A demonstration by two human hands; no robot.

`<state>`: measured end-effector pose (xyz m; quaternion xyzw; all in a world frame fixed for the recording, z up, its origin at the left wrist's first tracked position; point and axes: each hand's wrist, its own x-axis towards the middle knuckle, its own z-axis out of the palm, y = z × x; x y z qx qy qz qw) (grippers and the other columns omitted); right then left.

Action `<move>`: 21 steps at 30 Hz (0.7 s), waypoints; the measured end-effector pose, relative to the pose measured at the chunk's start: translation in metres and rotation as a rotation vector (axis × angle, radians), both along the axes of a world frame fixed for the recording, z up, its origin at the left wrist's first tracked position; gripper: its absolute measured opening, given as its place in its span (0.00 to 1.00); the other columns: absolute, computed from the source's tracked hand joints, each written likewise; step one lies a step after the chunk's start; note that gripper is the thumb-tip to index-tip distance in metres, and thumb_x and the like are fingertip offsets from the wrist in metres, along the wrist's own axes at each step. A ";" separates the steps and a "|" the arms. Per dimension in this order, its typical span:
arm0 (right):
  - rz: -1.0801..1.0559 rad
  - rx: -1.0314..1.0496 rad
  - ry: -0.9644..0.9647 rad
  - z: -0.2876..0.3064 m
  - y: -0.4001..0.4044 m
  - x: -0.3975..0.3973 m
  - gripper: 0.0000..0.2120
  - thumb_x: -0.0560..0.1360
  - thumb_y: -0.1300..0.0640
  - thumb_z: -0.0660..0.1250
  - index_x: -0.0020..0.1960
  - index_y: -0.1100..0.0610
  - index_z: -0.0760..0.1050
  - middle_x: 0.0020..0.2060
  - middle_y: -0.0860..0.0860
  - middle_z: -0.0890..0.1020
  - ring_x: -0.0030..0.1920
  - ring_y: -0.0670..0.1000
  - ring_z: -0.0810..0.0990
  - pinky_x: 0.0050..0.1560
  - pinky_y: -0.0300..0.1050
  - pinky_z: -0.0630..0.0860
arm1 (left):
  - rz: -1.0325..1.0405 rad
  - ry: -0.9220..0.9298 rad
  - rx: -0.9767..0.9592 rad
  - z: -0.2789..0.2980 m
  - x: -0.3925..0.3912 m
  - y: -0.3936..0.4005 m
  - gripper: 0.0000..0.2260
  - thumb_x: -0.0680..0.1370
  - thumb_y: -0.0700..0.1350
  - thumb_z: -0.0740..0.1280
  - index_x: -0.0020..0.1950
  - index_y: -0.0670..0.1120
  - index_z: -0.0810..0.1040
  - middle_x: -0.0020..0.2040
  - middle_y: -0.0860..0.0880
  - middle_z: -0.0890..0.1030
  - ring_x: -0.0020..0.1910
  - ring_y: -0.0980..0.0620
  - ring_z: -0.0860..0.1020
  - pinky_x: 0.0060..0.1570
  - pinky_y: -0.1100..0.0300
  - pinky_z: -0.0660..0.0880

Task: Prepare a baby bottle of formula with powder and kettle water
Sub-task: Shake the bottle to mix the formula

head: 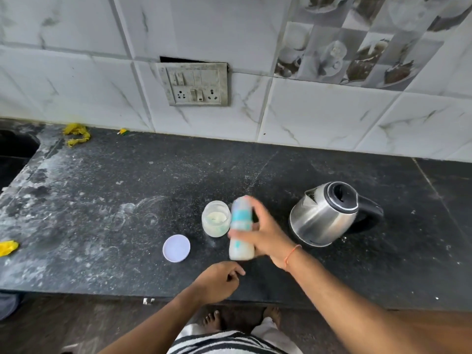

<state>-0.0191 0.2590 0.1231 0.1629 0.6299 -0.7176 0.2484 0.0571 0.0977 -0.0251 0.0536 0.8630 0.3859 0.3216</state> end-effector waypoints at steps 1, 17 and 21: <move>0.086 0.009 -0.054 -0.001 -0.004 0.004 0.42 0.73 0.58 0.84 0.74 0.29 0.68 0.63 0.54 0.84 0.60 0.58 0.87 0.48 0.61 0.89 | -0.005 0.016 -0.011 0.000 0.000 0.001 0.16 0.80 0.47 0.64 0.64 0.60 0.82 0.53 0.59 0.85 0.51 0.59 0.83 0.59 0.58 0.81; -0.125 -0.122 -0.015 -0.006 -0.012 0.017 0.40 0.73 0.60 0.83 0.74 0.33 0.69 0.58 0.50 0.86 0.54 0.50 0.88 0.54 0.64 0.88 | -0.009 0.073 0.085 -0.014 0.005 -0.002 0.11 0.79 0.49 0.70 0.59 0.63 0.80 0.51 0.59 0.83 0.45 0.63 0.80 0.54 0.67 0.78; -0.321 -0.302 -0.111 -0.013 -0.005 0.007 0.41 0.74 0.58 0.83 0.76 0.32 0.65 0.63 0.52 0.84 0.58 0.51 0.87 0.52 0.59 0.89 | -0.025 0.097 0.070 -0.013 0.004 0.003 0.12 0.79 0.48 0.70 0.61 0.59 0.83 0.48 0.59 0.81 0.43 0.64 0.79 0.53 0.69 0.76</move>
